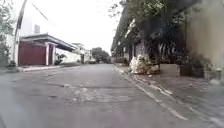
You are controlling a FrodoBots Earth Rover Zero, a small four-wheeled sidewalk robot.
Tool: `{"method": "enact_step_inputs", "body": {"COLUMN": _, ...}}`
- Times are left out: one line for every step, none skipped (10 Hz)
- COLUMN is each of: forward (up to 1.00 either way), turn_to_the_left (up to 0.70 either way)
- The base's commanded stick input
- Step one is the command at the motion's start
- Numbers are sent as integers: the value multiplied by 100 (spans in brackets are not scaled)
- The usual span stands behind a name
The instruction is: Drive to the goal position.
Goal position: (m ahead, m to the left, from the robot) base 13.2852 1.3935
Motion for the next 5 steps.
{"method": "enact_step_inputs", "body": {"forward": 100, "turn_to_the_left": 0}}
{"method": "enact_step_inputs", "body": {"forward": 100, "turn_to_the_left": 0}}
{"method": "enact_step_inputs", "body": {"forward": 100, "turn_to_the_left": 0}}
{"method": "enact_step_inputs", "body": {"forward": 100, "turn_to_the_left": 0}}
{"method": "enact_step_inputs", "body": {"forward": 100, "turn_to_the_left": 8}}
